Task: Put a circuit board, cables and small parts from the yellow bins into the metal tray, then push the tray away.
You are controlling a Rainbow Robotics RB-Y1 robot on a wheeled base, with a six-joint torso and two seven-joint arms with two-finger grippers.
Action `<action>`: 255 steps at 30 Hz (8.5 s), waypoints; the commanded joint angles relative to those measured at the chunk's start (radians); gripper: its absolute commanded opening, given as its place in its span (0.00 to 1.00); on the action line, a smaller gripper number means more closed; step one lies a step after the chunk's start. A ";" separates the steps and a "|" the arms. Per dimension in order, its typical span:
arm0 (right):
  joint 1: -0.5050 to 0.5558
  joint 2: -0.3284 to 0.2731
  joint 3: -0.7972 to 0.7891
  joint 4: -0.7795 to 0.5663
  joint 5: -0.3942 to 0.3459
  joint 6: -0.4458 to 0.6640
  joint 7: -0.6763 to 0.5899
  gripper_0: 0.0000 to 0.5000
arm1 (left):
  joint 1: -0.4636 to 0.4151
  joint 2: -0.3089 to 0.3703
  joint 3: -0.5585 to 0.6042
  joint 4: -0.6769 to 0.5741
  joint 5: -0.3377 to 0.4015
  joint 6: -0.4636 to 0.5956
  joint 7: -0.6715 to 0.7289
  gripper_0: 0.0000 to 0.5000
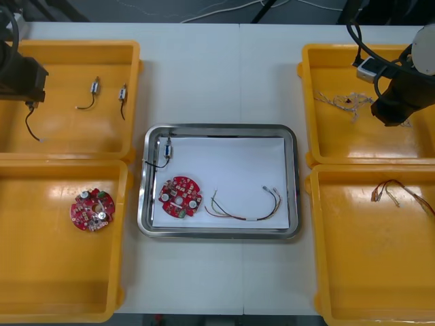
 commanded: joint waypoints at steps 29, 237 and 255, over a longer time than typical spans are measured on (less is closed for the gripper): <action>-0.161 -0.144 -0.192 -0.195 -0.100 0.383 0.044 0.00 | 0.259 -0.050 0.108 -0.418 -0.059 0.007 0.132 0.00; 0.066 -0.128 -0.276 0.154 -0.263 -0.001 0.266 0.38 | 0.277 -0.073 0.108 -0.423 -0.124 0.007 0.054 0.00; 0.031 -0.124 -0.176 0.155 -0.218 -0.044 0.190 1.00 | 0.291 -0.075 0.106 -0.444 -0.128 0.007 0.051 0.00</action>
